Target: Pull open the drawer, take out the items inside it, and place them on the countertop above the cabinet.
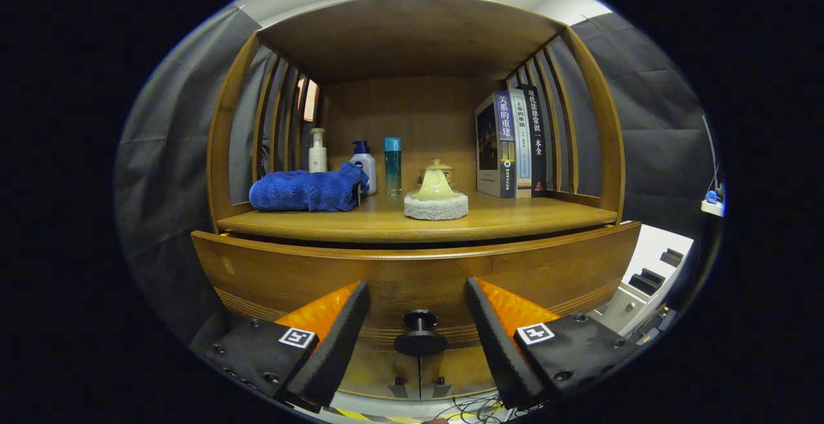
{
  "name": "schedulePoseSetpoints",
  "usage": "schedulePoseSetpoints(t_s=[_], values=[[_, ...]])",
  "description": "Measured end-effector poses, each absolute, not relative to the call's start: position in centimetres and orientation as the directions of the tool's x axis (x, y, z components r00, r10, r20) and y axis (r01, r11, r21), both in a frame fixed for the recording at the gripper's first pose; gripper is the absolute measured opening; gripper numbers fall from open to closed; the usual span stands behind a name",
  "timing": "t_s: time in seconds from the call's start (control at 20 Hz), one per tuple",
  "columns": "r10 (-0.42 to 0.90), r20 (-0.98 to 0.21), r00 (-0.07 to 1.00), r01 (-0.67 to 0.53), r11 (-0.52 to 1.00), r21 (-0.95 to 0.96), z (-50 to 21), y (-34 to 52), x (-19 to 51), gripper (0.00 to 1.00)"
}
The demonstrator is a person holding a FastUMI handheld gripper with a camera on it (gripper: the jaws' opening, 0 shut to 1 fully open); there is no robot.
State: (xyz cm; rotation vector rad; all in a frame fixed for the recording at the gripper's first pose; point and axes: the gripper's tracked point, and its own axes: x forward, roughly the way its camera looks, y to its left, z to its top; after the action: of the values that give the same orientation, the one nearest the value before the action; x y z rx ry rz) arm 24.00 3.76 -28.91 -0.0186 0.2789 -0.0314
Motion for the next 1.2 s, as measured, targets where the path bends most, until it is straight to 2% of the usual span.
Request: schedulePoseSetpoints(t_s=[0.3,0.65,0.95,1.2], values=[[-0.035,-0.273,0.961,0.03,0.999,-0.023,-29.5,3.5,26.6,0.98],[-0.027,-0.276,0.961,0.012,0.998,-0.055,-29.3,3.5,26.2,0.98],[0.069,-0.089,0.994,-0.07,0.997,-0.016,-17.1,-0.2,21.7,0.97],[0.055,-0.029,0.998,-0.055,0.998,-0.002,-8.2,-10.6,19.5,0.97]])
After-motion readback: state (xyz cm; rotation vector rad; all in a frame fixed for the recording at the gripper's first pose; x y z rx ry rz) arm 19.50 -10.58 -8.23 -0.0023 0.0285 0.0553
